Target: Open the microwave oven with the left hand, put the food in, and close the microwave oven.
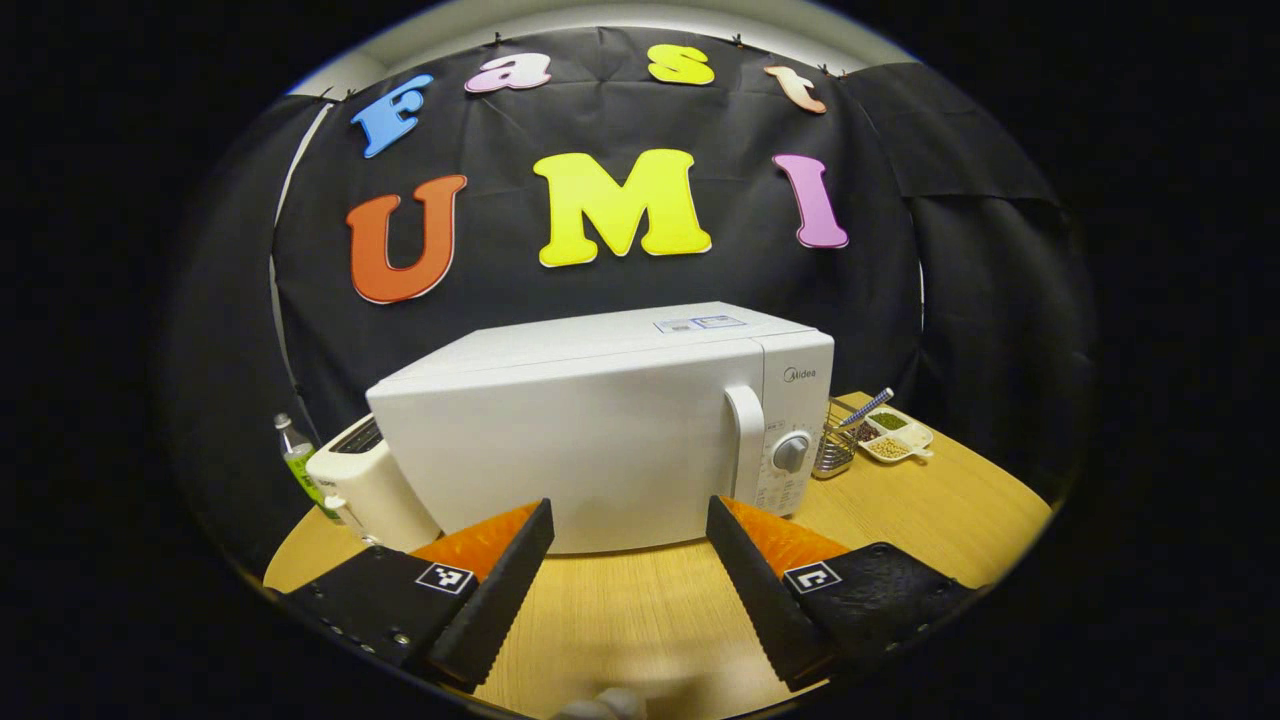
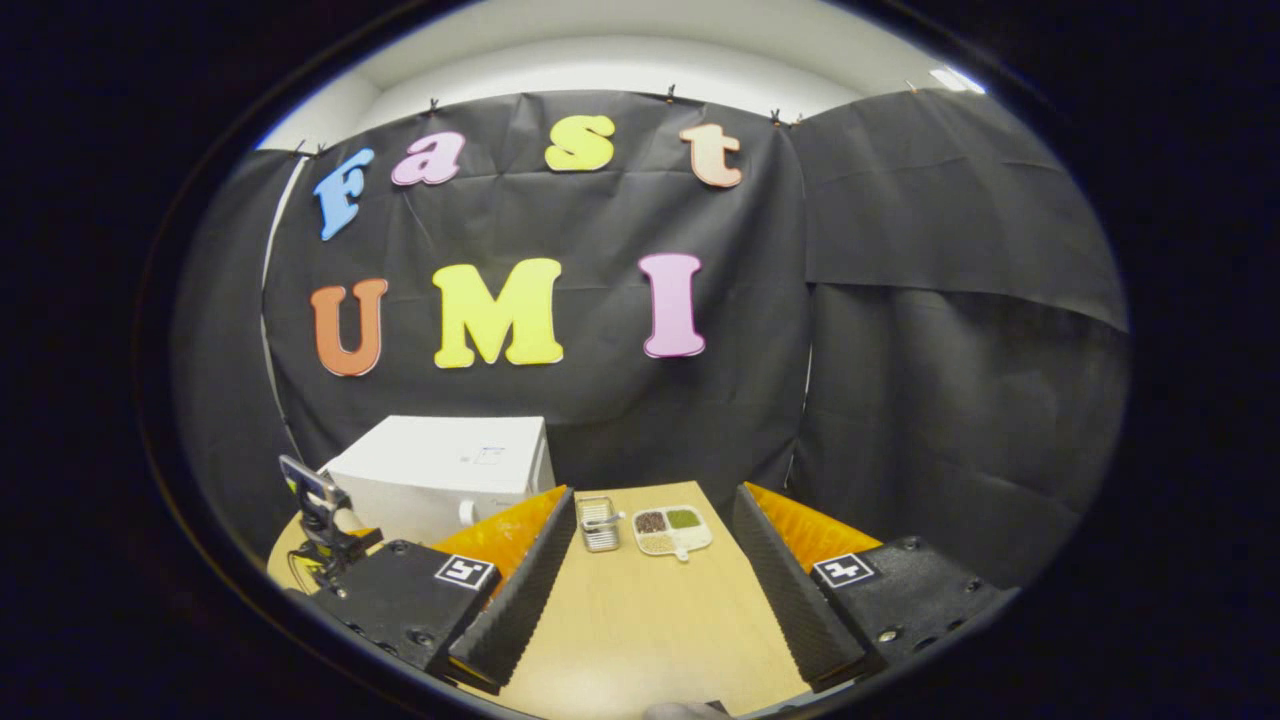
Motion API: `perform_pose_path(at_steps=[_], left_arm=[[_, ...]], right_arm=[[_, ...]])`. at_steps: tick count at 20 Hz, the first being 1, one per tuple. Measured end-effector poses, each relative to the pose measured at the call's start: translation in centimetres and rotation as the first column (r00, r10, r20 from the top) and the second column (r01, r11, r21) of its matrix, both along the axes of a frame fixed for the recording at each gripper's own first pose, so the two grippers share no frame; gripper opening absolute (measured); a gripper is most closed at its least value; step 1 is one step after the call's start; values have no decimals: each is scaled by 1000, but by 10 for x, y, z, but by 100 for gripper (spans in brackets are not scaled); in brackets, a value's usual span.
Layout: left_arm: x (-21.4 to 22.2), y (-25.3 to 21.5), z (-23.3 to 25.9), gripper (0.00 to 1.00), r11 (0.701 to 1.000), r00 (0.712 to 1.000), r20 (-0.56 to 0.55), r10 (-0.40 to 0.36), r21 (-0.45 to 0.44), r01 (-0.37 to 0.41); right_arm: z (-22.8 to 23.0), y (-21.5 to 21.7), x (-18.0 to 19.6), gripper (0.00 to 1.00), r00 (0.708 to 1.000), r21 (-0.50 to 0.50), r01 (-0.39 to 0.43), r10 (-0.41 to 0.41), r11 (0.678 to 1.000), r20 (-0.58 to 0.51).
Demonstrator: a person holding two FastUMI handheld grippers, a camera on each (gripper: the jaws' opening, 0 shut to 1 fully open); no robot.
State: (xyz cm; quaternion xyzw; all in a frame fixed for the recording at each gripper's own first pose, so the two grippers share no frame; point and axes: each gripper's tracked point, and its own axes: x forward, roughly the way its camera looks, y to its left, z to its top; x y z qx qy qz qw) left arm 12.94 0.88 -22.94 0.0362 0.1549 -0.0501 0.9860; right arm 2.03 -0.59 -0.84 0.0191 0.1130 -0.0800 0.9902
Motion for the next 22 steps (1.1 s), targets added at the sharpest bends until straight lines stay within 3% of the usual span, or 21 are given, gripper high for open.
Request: perform_pose_path(at_steps=[3, 4, 5, 6, 7, 10, 14, 22], left_arm=[[-46, 15, 37, 97, 999, 1000, 27, 7, -36, -6], [-61, 17, 51, 96, 999, 999, 38, 1, -50, 1], [-76, 22, 66, 96, 999, 999, 53, 3, -53, 0], [-90, 28, 81, 96, 999, 997, 72, 9, -46, -6], [-102, 32, 98, 97, 999, 995, 99, 16, -35, -12], [-140, 38, 146, 96, 997, 986, 155, 65, -54, -57], [-191, 37, 192, 96, 985, 968, 193, 162, -88, -147], [-244, 19, 248, 95, 974, 937, 271, 221, -101, -201]], right_arm=[[8, 13, -9, 100, 1000, -30, -12, 12, 999, 25], [12, 17, -14, 92, 999, -45, -20, 22, 999, 40], [17, 23, -18, 100, 998, -57, -32, 35, 998, 52], [18, 29, -22, 100, 997, -65, -48, 52, 997, 63], [21, 37, -26, 92, 994, -64, -72, 76, 995, 75], [20, 49, -38, 100, 983, -56, -156, 161, 986, 92], [23, 42, -57, 99, 966, -30, -234, 236, 972, 105], [21, 10, -109, 99, 943, -22, -296, 296, 955, 150]])
